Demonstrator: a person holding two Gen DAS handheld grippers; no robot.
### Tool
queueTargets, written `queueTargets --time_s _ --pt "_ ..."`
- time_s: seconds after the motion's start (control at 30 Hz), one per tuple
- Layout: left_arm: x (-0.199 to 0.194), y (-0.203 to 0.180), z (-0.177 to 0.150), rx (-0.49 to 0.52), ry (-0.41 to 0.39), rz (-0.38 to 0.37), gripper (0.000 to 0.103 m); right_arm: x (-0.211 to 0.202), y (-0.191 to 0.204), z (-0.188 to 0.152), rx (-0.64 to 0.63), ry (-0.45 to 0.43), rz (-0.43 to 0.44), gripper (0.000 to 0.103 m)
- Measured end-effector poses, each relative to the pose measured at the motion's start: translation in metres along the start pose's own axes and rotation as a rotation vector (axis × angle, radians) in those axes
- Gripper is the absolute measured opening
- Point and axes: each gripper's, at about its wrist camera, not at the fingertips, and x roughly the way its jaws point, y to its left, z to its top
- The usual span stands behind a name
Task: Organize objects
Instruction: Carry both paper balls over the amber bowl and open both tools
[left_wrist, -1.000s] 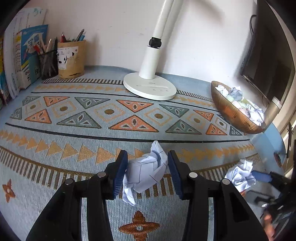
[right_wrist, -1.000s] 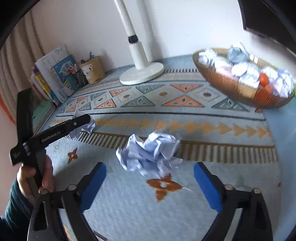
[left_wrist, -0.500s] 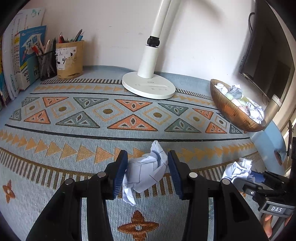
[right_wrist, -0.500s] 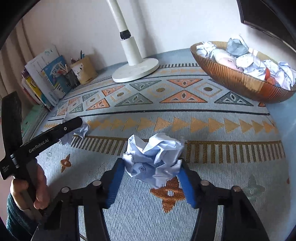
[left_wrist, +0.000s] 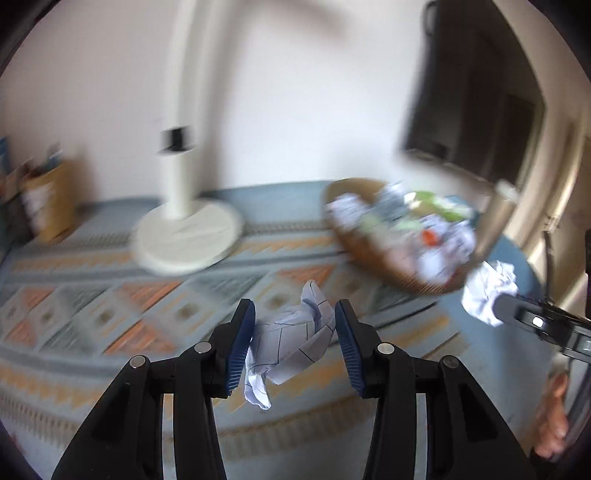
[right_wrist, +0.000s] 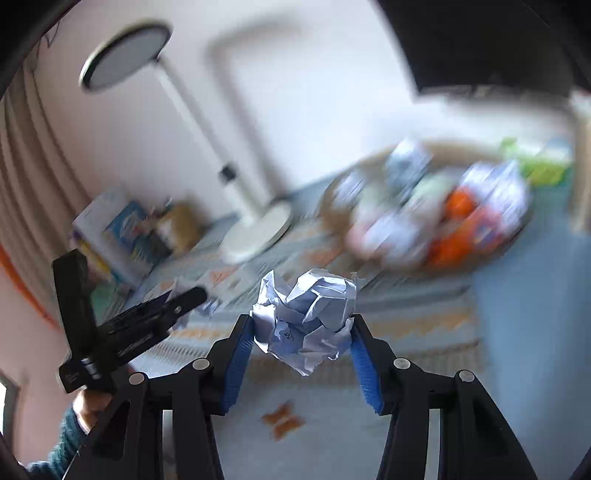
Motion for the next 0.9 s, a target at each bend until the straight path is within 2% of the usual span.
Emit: queueTargets --time_s 0.07,0.17,0.3,0.47,0.6,0.67,0.73,0.77,0.9 --pt "0.013 -0.012 0.018 0.006 0.000 -0.051 0.042 -0.010 -0.013 0.020 -0.023 -0.049 -0.099 0.051" --pt "0.036 -0.033 0.048 0.030 -0.007 -0.095 0.042 -0.013 -0.031 0.045 -0.017 -0.091 -0.168 0.051" --pt "0.070 -0.056 0.077 0.078 -0.014 -0.116 0.042 -0.006 -0.053 0.072 -0.001 -0.124 -0.203 0.051" --pt "0.106 -0.065 0.101 0.056 -0.010 -0.146 0.042 0.016 -0.071 0.108 0.003 -0.145 -0.273 0.051" --pt "0.131 -0.070 0.115 0.080 -0.021 -0.129 0.042 0.031 -0.093 0.138 0.055 -0.160 -0.309 0.053" --pt "0.141 -0.068 0.120 0.059 -0.017 -0.150 0.043 0.044 -0.105 0.148 0.094 -0.150 -0.306 0.054" --pt "0.152 -0.065 0.125 0.029 -0.013 -0.170 0.060 0.055 -0.113 0.157 0.114 -0.152 -0.308 0.066" --pt "0.154 -0.064 0.126 0.021 -0.009 -0.169 0.078 0.061 -0.115 0.161 0.111 -0.159 -0.312 0.070" --pt "0.152 -0.055 0.122 0.008 -0.001 -0.201 0.080 0.071 -0.119 0.162 0.121 -0.142 -0.342 0.072"
